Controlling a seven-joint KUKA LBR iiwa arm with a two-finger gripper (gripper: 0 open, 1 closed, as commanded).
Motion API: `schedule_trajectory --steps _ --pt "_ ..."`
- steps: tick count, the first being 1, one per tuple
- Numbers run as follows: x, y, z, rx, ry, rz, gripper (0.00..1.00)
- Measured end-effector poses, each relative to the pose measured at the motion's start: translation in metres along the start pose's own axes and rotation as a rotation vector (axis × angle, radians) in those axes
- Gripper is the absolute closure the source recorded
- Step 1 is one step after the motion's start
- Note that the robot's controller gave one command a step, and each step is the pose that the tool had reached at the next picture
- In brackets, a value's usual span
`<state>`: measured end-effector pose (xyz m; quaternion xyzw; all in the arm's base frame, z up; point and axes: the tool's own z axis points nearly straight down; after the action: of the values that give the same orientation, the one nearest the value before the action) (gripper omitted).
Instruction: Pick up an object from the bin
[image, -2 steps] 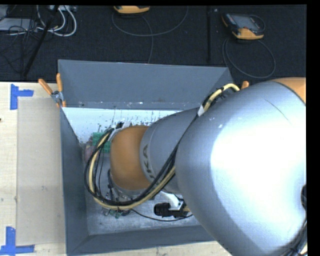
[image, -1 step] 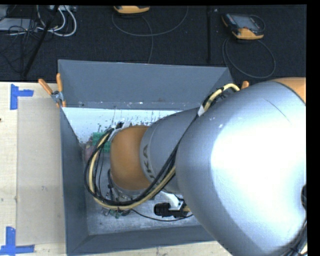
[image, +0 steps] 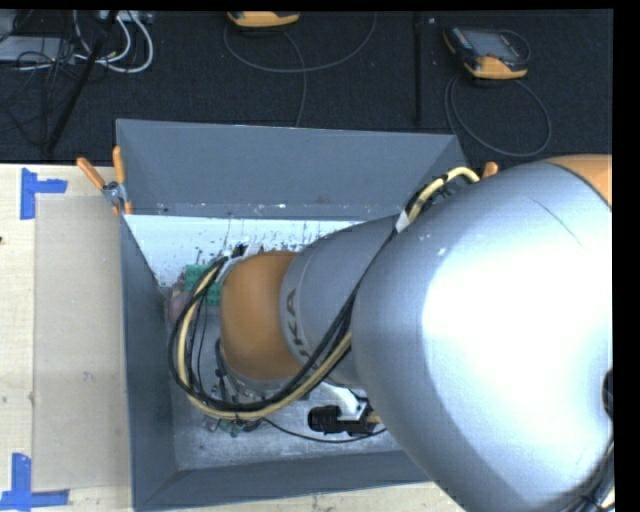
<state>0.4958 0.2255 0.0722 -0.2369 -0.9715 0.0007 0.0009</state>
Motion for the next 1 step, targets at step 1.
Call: schedule_trajectory --steps 1 --pt "-0.0015 0.0015 -0.0792 -0.006 -0.005 -0.022 1.00"
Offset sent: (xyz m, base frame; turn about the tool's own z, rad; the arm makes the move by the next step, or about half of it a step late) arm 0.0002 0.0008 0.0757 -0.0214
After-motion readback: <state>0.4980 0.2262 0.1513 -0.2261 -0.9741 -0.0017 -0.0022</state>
